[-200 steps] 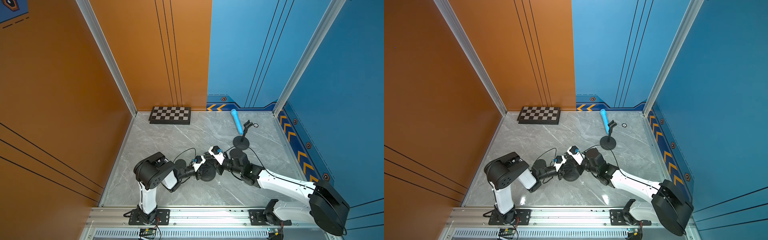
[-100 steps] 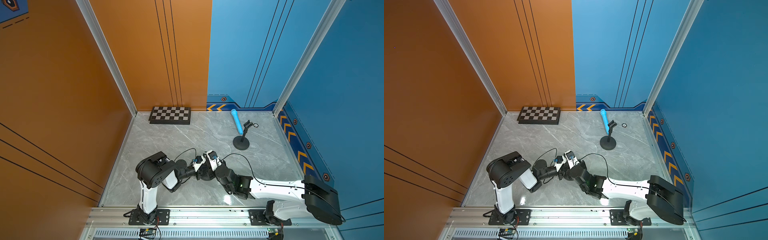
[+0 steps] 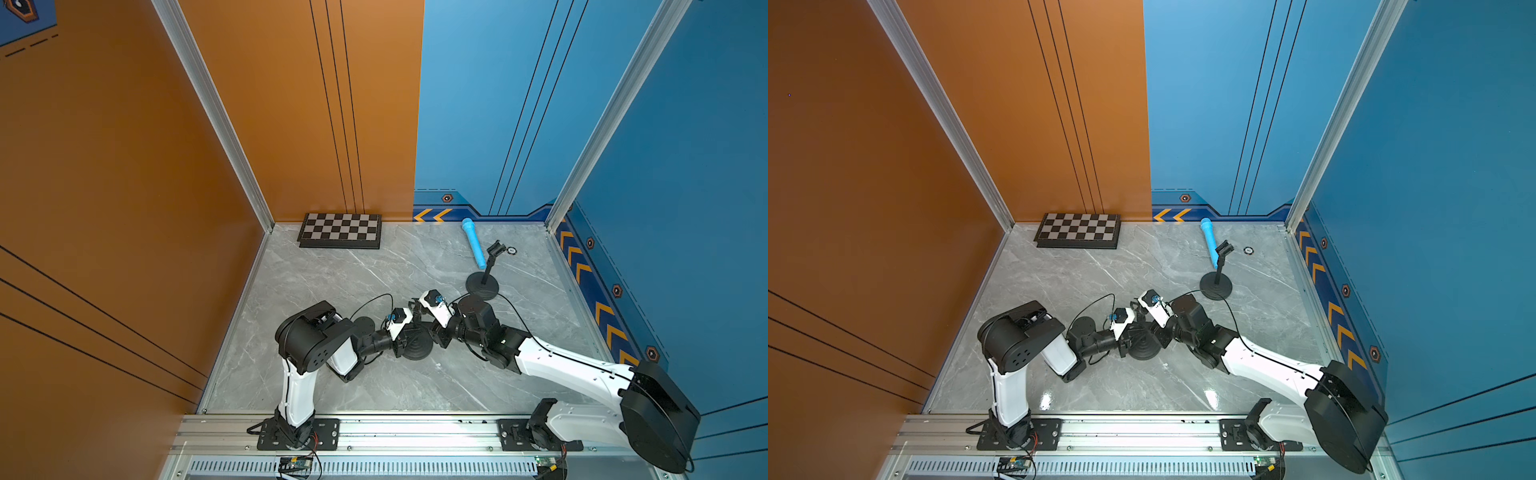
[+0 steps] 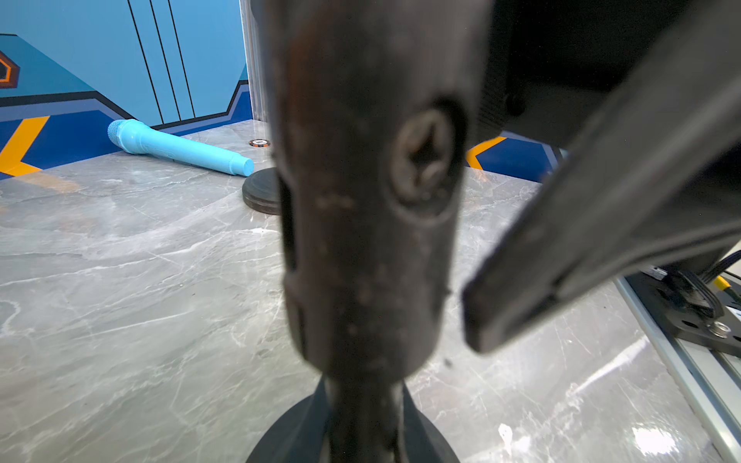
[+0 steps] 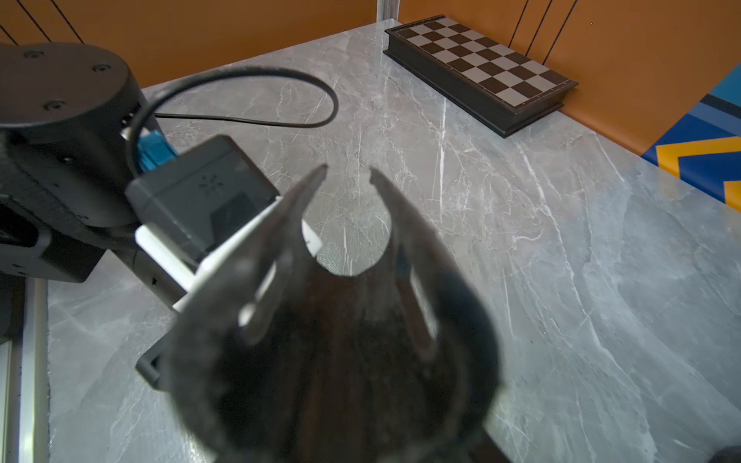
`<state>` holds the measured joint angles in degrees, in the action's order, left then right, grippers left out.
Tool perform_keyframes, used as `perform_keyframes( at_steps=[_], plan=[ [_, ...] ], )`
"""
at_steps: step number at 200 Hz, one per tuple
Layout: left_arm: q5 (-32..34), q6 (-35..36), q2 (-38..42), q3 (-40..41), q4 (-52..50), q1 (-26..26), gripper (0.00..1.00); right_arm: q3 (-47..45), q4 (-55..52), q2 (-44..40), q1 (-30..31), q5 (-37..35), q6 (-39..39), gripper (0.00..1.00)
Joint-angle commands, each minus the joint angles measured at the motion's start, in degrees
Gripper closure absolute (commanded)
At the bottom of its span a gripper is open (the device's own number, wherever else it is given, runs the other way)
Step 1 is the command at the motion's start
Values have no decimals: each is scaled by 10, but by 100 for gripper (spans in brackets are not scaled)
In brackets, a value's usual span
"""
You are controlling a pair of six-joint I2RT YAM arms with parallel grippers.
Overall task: Assemble a microphone stand
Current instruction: Hold the microphone stand pole at the microphone stand base, then screw the microphone stand pole into the microphone stand base.
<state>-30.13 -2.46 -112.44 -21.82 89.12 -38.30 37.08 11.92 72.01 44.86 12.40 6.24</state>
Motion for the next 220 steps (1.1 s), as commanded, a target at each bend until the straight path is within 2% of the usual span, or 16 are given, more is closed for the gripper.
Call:
perform_keyframes(
  at_steps=[1,26,50,71,82,87,100,122,136,157,169,181,198,216,220],
  plan=[
    [10,1,-23,10,-83,10,81,32,4,17,-3,47,19,51],
    [10,1,-25,9,-83,10,81,32,38,33,-3,13,-2,54],
    [12,1,-25,9,-83,10,81,11,77,45,12,-65,-32,71],
    [18,-1,-25,10,-83,10,81,-14,102,47,75,-239,-69,83],
    [20,-3,-25,10,-83,10,80,-19,97,54,120,-402,-139,84],
    [22,-5,-25,9,-82,10,80,-20,90,59,136,-455,-179,85],
    [24,-11,-27,8,-83,10,78,-24,88,77,169,-530,-249,86],
    [24,-16,-29,6,-83,10,77,3,79,125,222,-613,-234,86],
    [25,-17,-29,6,-82,10,76,22,67,139,227,-591,-210,84],
    [25,-16,-30,6,-83,11,77,21,80,119,216,-498,-152,74],
    [23,-16,-31,6,-82,12,79,18,71,94,198,-422,-118,67],
    [22,-15,-32,6,-83,13,80,19,49,71,170,-308,-85,59],
    [20,-14,-31,7,-82,13,80,24,10,45,121,-165,-41,53],
    [17,-12,-29,9,-82,14,81,26,-14,30,70,-57,-14,48],
    [16,-12,-29,9,-83,14,81,23,-10,28,61,-47,-11,43]
  ],
)
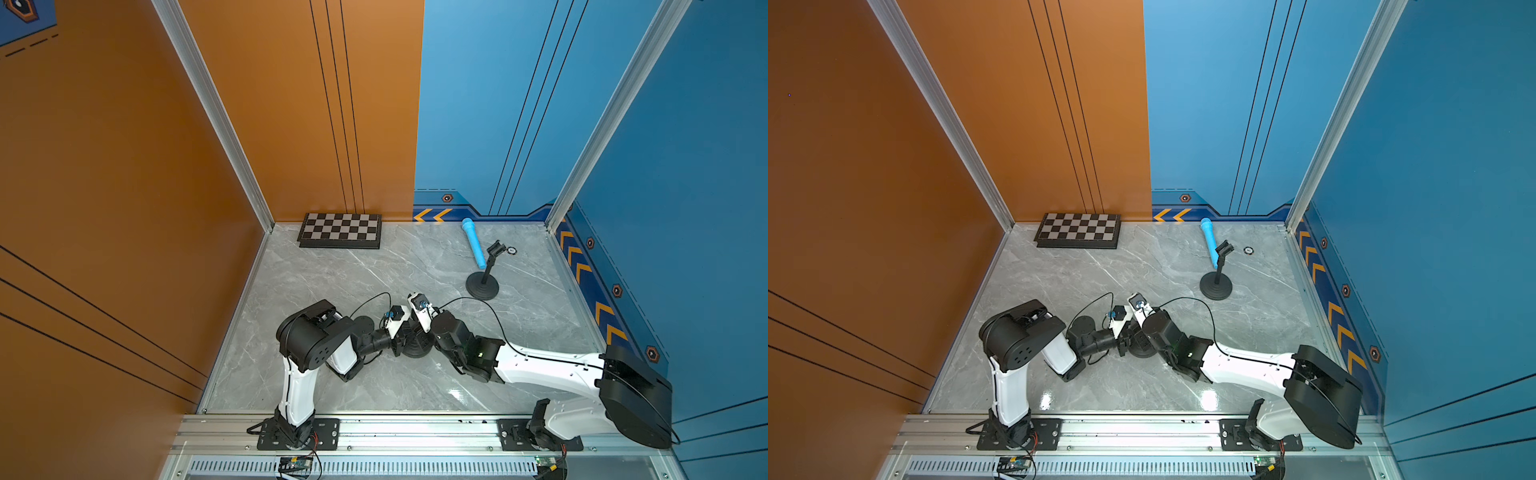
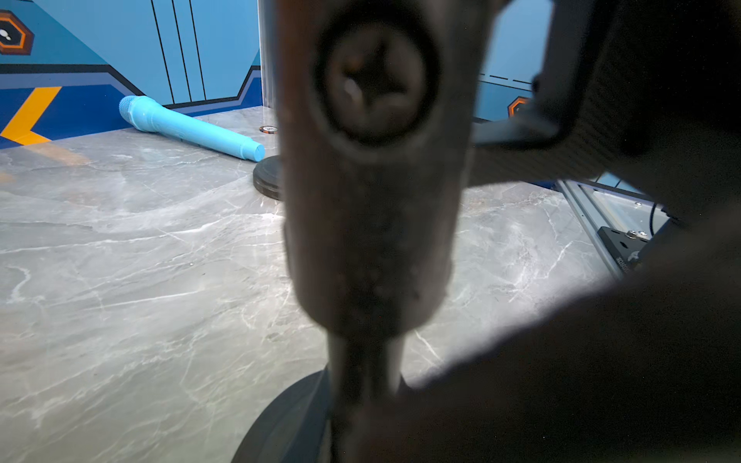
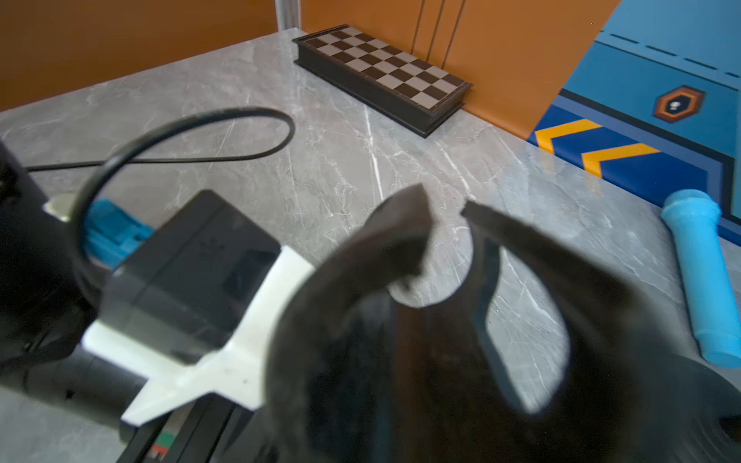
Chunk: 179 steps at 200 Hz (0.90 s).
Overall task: Assemble a microphone stand
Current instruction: Screw the microphone stand pole into the microphone stand base.
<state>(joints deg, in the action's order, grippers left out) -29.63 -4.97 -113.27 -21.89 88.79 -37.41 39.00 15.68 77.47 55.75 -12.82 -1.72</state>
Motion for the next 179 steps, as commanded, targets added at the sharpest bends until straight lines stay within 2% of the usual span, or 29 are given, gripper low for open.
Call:
perform_keyframes(
  at_steps=[1,21,59,70,91,105,122,135,162,179],
  plan=[
    [11,14,-20,10,-79,5,81,4,-47,-28,-49,206,69,43],
    [6,20,-19,12,-79,5,81,2,-30,-35,-87,260,84,40],
    [4,34,-12,18,-79,5,82,37,-42,-4,-126,329,114,43],
    [4,34,-12,19,-79,5,82,45,-41,9,-134,336,116,47],
    [4,35,-15,18,-79,5,82,52,-30,23,-138,333,111,67],
    [6,33,-16,18,-79,5,82,44,-13,23,-128,301,96,76],
    [9,32,-15,18,-79,5,81,19,10,12,-94,210,73,86],
    [14,30,-15,18,-79,5,80,-5,35,4,-54,88,32,94],
    [22,23,-18,16,-79,5,77,-33,41,2,49,-208,-100,95],
    [23,17,-20,14,-80,7,77,-19,3,29,103,-351,-192,95]
  ],
)
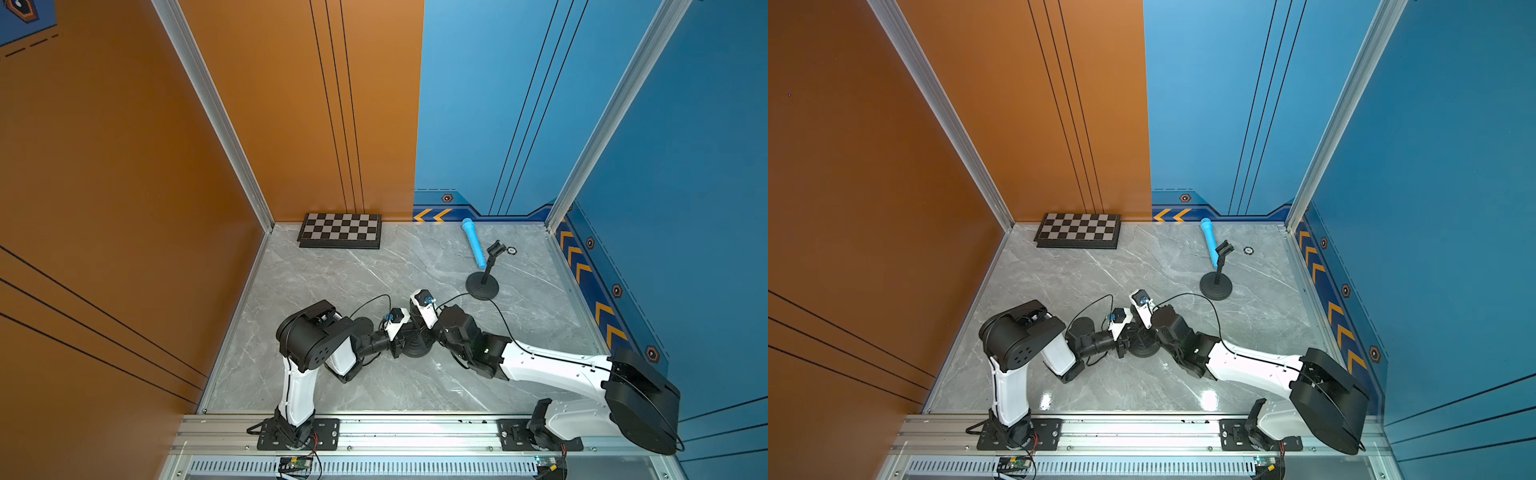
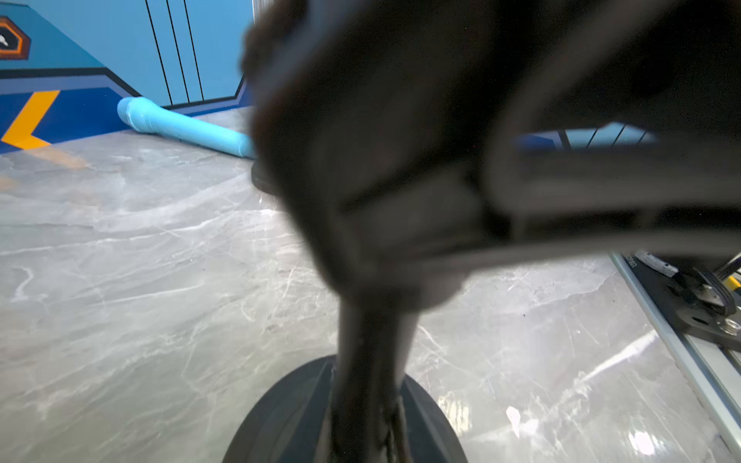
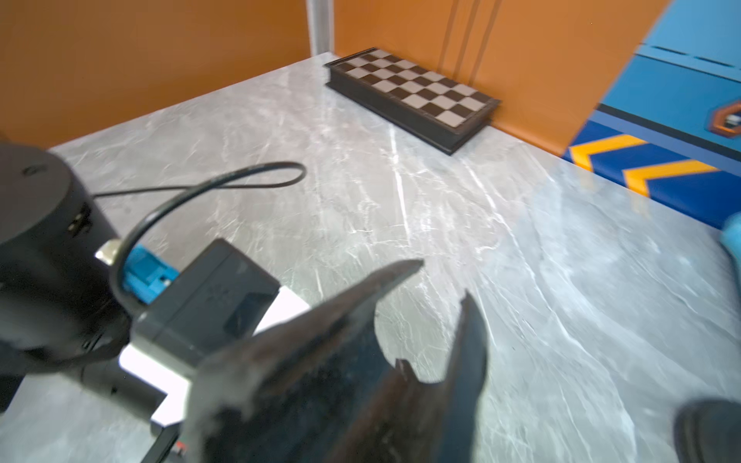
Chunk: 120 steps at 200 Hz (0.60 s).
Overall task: Assemble a microphone stand
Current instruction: Screw the microphone stand pole into the microphone stand base.
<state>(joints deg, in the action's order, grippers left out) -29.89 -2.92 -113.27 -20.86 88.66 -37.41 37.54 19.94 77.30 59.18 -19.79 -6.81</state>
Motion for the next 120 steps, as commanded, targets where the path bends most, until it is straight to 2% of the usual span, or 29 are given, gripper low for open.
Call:
perform_keyframes(
  at_steps=[1,21,43,60,69,76,85,105,120],
  plan=[
    [26,-4,-20,4,-78,6,77,-3,-41,33,71,-284,-143,95],
    [23,-6,-23,2,-78,7,77,41,-78,78,95,-282,-136,88],
    [14,-10,-33,-7,-78,7,80,57,-73,79,90,-197,-68,83],
    [11,-9,-39,-9,-78,7,83,53,-75,51,64,-82,-28,69],
    [11,-9,-41,-8,-78,7,85,46,-80,30,51,-24,-1,58],
    [11,-7,-41,-8,-78,7,85,40,-86,13,40,18,26,54],
    [9,-5,-41,-7,-78,7,86,30,-88,-10,23,72,58,50],
    [5,1,-38,-5,-78,8,86,9,-100,-54,-54,294,103,47],
    [4,3,-39,-4,-78,8,86,11,-118,-64,-110,405,124,45]
  ],
)
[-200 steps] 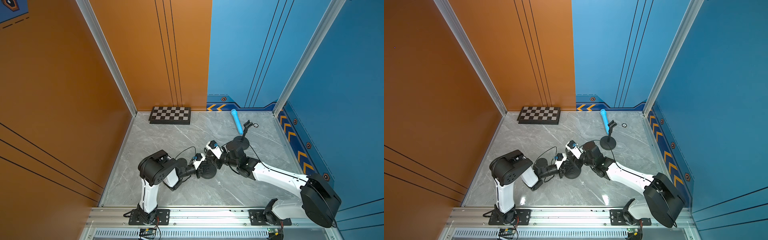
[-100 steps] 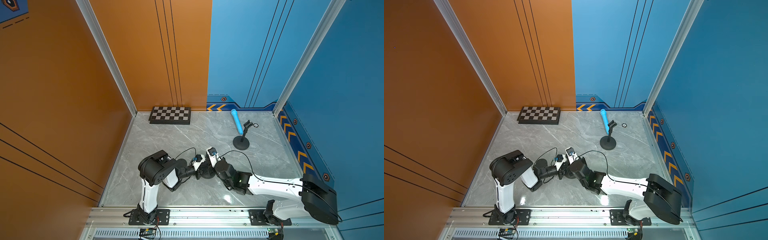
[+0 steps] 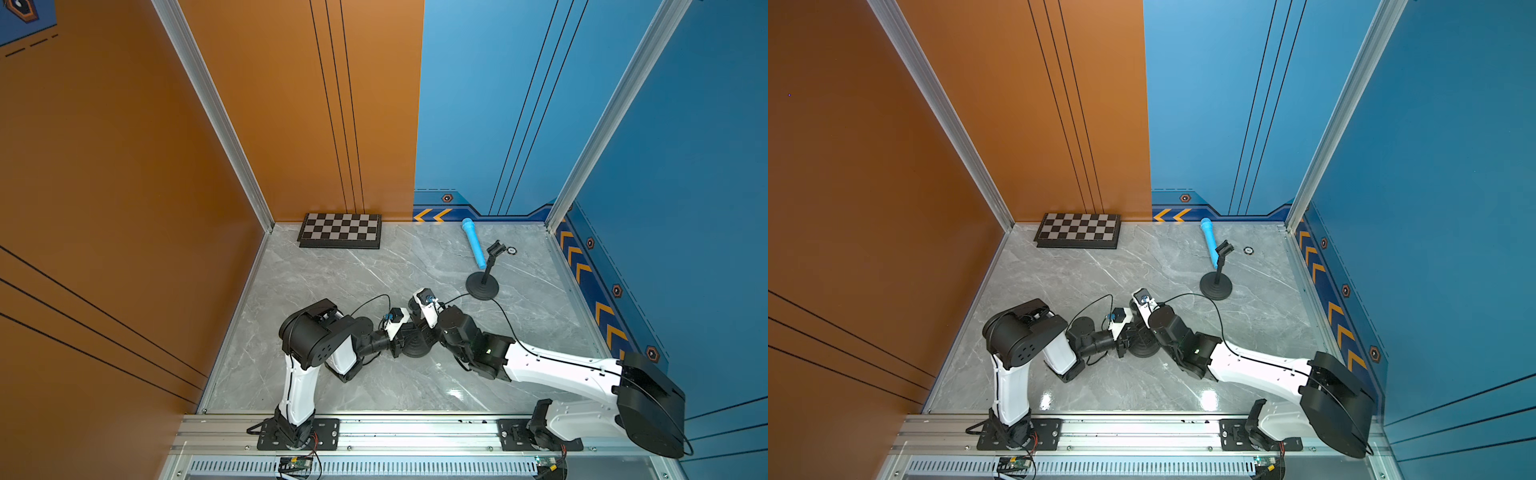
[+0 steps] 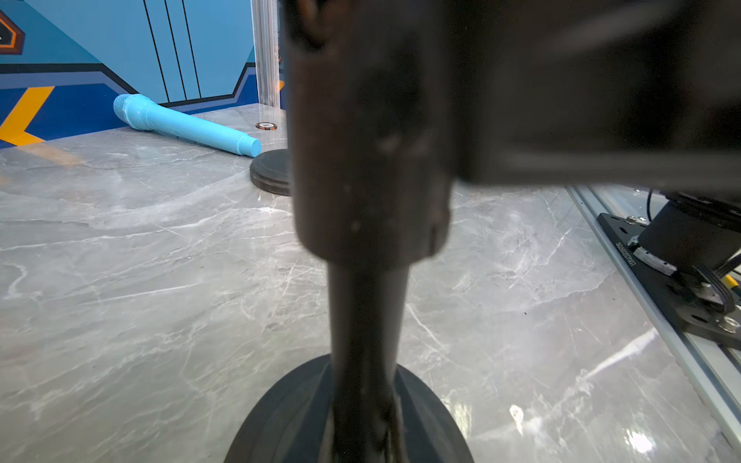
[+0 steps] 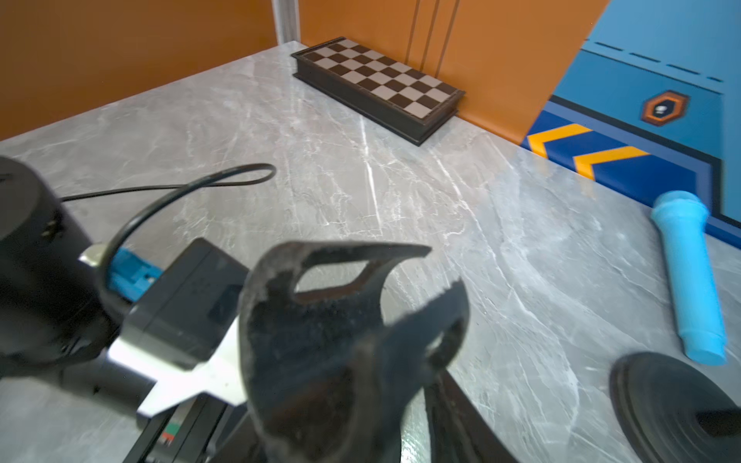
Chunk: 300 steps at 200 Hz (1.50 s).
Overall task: Assemble a microphone stand
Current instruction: Screw the microphone stand pole into the microphone stand base.
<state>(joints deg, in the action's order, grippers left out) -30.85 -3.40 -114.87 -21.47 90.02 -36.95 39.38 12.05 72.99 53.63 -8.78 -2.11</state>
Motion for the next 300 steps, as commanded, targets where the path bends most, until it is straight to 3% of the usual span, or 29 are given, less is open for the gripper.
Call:
perform_keyframes(
  at_steps=[1,25,48,109,126,136,151,166,189,206,228,245,269,281,300],
  plan=[
    [13,8,-23,1,-91,3,86,-7,-41,-21,-57,299,79,45],
    [11,13,-25,2,-91,3,85,17,-73,-2,-116,386,119,45],
    [14,16,-24,4,-92,5,86,38,-65,27,-149,425,128,45],
    [10,17,-29,5,-92,6,85,64,-22,67,-153,381,137,52],
    [10,16,-28,3,-92,6,85,67,-22,68,-153,356,142,58],
    [10,15,-28,3,-92,6,85,63,-18,66,-149,333,139,67],
    [13,14,-31,2,-91,6,85,39,14,58,-138,276,121,78],
    [14,12,-33,1,-91,6,84,3,59,48,-88,194,106,84],
    [14,10,-31,2,-91,6,84,-26,98,50,4,-32,80,93],
    [15,8,-30,1,-92,6,84,-32,102,62,54,-194,19,97],
    [16,6,-33,0,-91,6,84,-41,104,78,73,-247,-66,97],
    [15,3,-38,-2,-91,6,84,-41,114,93,80,-238,-86,95],
    [19,6,-43,-4,-91,4,85,-10,64,96,81,-187,-52,81],
    [21,11,-42,-1,-91,5,87,5,31,83,63,-93,-9,58],
    [19,14,-41,-1,-91,5,88,30,-29,58,12,50,35,55]
  ],
)
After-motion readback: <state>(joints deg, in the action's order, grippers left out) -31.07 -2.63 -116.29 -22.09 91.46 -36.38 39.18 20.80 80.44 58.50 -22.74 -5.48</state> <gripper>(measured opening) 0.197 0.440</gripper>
